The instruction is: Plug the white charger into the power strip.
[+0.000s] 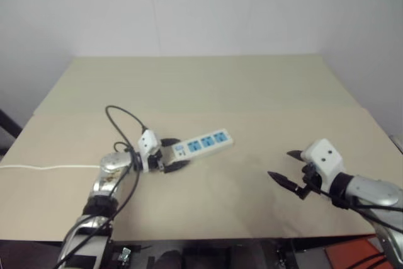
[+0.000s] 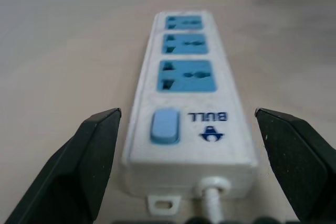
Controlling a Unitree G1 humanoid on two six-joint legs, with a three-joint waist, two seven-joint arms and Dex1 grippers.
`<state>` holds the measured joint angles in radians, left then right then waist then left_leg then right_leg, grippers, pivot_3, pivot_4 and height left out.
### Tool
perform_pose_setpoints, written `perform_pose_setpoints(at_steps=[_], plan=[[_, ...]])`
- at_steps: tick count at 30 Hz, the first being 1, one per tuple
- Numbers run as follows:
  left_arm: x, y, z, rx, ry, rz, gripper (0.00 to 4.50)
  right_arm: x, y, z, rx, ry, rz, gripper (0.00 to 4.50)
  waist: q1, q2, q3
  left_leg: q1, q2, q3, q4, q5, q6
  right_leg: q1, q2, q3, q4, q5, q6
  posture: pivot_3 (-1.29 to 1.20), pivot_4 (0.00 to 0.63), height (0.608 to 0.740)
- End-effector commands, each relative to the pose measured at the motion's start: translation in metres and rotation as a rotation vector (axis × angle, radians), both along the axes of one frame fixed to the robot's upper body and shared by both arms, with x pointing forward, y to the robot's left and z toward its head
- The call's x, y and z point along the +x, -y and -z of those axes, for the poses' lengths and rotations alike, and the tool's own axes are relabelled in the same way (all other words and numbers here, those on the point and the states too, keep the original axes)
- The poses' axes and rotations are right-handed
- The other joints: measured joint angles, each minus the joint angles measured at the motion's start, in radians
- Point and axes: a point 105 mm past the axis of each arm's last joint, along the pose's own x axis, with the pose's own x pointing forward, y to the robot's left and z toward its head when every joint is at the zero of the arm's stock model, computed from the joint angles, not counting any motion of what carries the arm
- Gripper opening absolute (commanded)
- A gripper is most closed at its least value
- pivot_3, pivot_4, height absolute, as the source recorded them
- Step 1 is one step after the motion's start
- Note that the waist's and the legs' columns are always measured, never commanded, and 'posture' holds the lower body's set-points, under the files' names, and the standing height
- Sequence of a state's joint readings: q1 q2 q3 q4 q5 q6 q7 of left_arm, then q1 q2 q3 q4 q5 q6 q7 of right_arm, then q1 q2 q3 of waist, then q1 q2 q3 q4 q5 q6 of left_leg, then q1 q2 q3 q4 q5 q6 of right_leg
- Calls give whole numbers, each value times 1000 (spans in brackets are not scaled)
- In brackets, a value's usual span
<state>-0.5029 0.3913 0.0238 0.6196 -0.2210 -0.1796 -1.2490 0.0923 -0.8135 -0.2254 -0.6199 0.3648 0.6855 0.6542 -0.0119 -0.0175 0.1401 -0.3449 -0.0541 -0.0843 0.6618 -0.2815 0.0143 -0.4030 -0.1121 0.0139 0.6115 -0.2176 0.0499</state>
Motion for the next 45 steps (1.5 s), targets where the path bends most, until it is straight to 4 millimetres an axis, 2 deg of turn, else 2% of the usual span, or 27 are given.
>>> perform_pose_setpoints(at_steps=[1,9,16,23,28,32,35,38,41,45], plan=[[2,-9,-6,-37,14,33,4470,-1,-1,-12,-24,54,-19,4500,1,0,0,0,0,0,0,0,0,0,0,0,0,0,0,0,150,740],[17,-13,-4,-30,25,9,4470,-2,1,-15,-31,55,-15,4500,4,0,0,-1,0,0,0,0,0,0,0,-1,-1,0,0,0,150,740],[10,4,7,-13,28,91,4470,-6,5,-19,-35,60,7,4500,4,0,0,-1,0,0,0,0,0,0,0,-1,0,0,0,0,150,740],[14,2,10,-23,32,31,4470,-8,8,-17,-51,51,11,4500,12,0,-1,0,0,0,0,0,0,1,0,-1,0,0,0,0,150,740],[14,3,13,-18,18,31,3347,-5,6,-22,-50,57,4,4500,12,0,-1,2,0,0,0,0,0,2,0,-1,0,0,0,0,150,740],[13,6,14,-8,17,45,3347,-1,8,-31,-93,35,-13,4500,12,0,-2,2,0,1,0,0,0,2,0,0,0,0,0,0,150,740],[8,11,13,7,23,95,3347,7,12,-42,-195,-18,-34,4500,12,0,-2,1,0,1,0,0,0,2,0,-1,0,0,0,0,150,740],[3,18,13,19,27,159,3347,25,27,-48,-285,-155,2,4500,9,0,-2,1,0,1,0,0,0,2,0,-1,-1,0,0,0,150,740],[-1,24,12,33,34,210,3347,44,44,-46,-368,-295,44,4500,10,1,-2,-1,0,1,0,0,0,0,0,-2,-2,0,0,0,150,740],[-3,30,11,32,38,240,3347,75,61,-45,-445,-391,95,4500,9,1,-2,-5,-1,2,0,0,1,-3,-1,-1,-3,0,0,0,150,740]])
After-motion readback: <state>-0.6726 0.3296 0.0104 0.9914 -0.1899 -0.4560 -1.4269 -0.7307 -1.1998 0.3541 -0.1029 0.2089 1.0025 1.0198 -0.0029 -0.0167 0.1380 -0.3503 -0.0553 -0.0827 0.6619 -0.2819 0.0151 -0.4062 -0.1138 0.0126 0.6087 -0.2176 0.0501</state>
